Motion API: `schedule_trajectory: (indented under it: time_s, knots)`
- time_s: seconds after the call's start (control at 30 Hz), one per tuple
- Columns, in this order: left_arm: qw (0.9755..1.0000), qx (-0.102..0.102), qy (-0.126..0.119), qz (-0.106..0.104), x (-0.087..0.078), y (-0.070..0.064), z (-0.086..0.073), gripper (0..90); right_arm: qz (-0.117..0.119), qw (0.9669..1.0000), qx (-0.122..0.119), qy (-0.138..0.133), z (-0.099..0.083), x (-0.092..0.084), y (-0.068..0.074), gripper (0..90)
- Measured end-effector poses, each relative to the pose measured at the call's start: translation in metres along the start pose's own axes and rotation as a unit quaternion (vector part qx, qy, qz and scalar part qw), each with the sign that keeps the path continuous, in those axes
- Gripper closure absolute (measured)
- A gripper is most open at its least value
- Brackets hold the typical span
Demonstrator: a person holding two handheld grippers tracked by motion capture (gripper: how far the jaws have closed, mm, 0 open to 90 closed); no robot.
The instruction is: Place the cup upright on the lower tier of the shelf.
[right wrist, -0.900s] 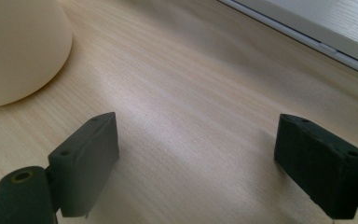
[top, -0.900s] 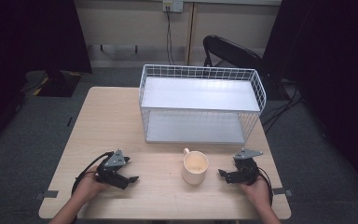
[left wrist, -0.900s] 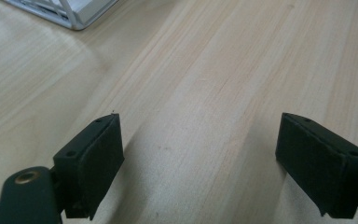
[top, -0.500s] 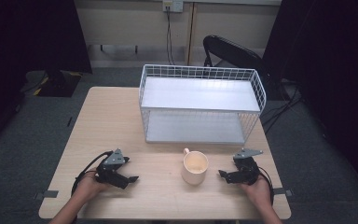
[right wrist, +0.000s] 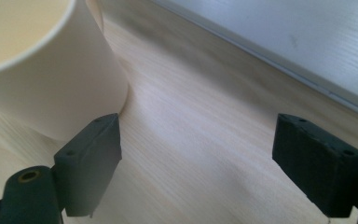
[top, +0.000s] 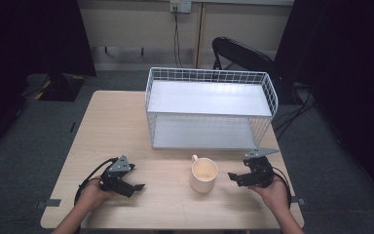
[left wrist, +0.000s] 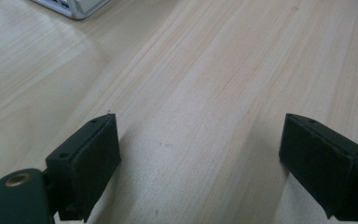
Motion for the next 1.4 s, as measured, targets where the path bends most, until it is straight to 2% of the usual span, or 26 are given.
schedule_trajectory:
  time_s: [0.2, 0.73, 1.2, 1.4]
  knots:
    - [1.0, 0.0, 0.0, 0.0, 0.0, 0.0, 0.0, 11.7, 0.002, 0.9999, -0.005, -0.014, 0.013, -0.007, 0.005, 14.8]
    - [1.0, -0.002, -0.001, 0.0, 0.0, -0.002, 0.0, 11.6, 0.016, 0.9992, -0.031, -0.018, 0.039, -0.009, 0.023, 15.0]
    - [1.0, 0.0, -0.001, -0.002, -0.001, -0.003, -0.001, 11.5, 0.026, 0.9983, -0.05, -0.014, 0.053, -0.003, 0.037, 15.1]
    - [1.0, 0.003, 0.0, -0.004, -0.001, -0.003, -0.001, 11.5, 0.034, 0.9982, -0.048, -0.01, 0.056, 0.008, 0.041, 15.7]
Point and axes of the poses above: each handheld gripper's, and its own axes: x roughly forward along the jaws, z roughly out of its top, y roughly to its left, the point moved 1 cm from there along x, roughly forward along the jaws, and after that the axes turned 6 degrees about z, right-handed, at the moved point
